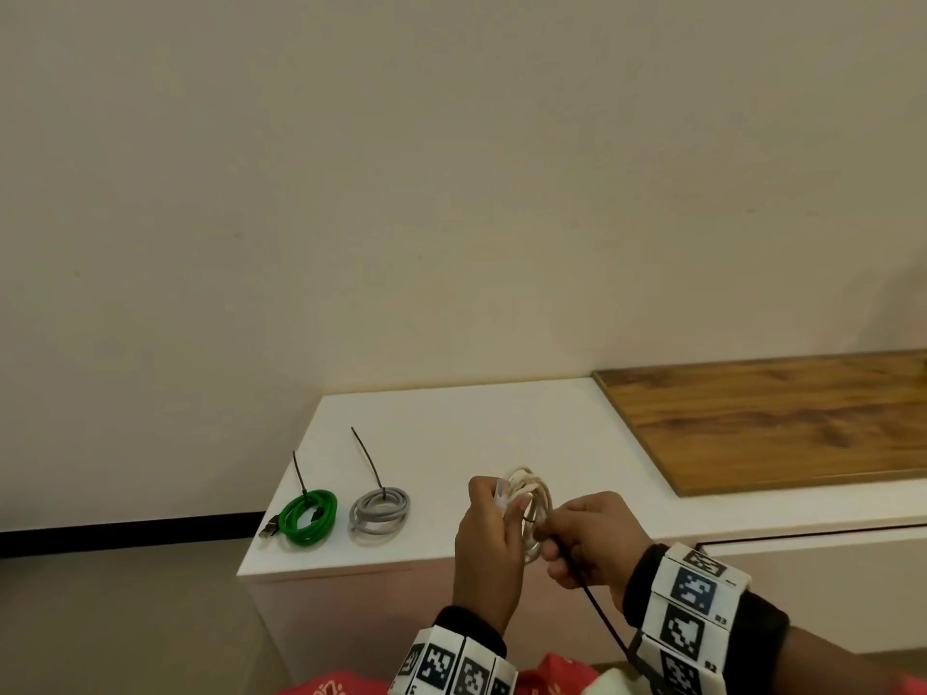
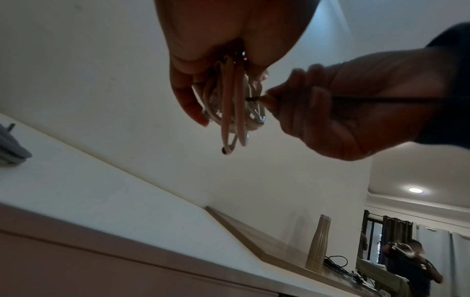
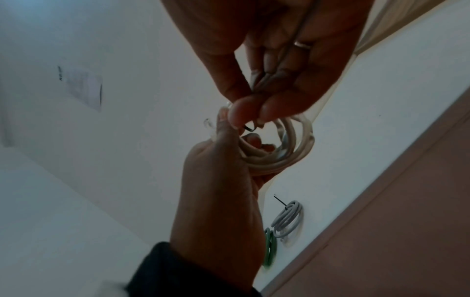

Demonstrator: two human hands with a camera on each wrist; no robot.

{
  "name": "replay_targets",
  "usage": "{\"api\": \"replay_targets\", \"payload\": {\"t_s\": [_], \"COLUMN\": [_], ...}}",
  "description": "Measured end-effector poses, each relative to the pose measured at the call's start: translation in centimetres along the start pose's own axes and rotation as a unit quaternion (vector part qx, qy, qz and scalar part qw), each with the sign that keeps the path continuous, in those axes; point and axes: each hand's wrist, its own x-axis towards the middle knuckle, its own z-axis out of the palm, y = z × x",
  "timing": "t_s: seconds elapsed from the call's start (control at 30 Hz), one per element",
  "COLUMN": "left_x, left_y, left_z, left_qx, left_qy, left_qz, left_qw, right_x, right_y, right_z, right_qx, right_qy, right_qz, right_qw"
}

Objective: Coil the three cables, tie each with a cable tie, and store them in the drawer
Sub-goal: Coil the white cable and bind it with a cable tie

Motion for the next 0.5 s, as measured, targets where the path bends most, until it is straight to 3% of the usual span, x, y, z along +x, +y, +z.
{"api": "replay_targets", "payload": {"t_s": [0.13, 0.5], "left_x": [-0.54, -0.52], "left_y": [0.14, -0.07], "left_z": [0.08, 0.13], "left_qx": [0.028, 0.058], "left_qy": [-0.024, -0.006], "left_qz": [0.019, 0.041], "left_qw": [0.999, 0.997], "right_x": [-0.21, 0.2], "right_y": [-0.17, 0.13], "right_z": [-0.31, -0.68], "right_qx": [-0.025, -0.004], "right_qy": [0.008, 0.012], "right_qz": [0.027, 0.074], "right_qw": [0.999, 0.997]}}
